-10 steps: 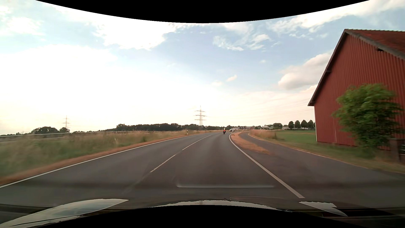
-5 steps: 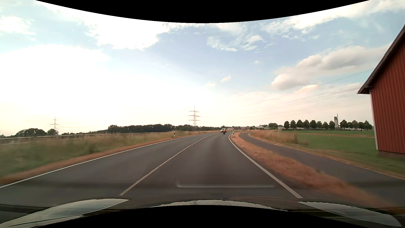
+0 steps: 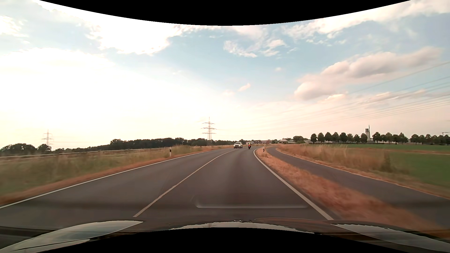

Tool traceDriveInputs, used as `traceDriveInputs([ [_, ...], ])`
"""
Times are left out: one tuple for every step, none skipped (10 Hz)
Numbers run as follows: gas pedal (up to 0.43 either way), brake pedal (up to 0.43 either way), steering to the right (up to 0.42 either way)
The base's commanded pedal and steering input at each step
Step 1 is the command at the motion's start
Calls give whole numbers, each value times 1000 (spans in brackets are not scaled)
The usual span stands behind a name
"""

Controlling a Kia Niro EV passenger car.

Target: Follow the waypoints while adhering to traffic rules and regulations

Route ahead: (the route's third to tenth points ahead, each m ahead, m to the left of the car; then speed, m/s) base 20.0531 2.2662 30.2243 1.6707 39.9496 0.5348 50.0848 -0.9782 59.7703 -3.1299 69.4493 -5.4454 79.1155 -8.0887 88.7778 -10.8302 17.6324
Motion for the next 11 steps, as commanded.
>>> traceDriveInputs([
  [209,0,17],
  [209,0,17],
  [209,0,17],
  [209,0,17],
  [209,0,17],
  [209,0,17],
  [209,0,17],
  [209,0,16],
  [209,0,16],
  [209,0,16],
  [209,0,15],
])
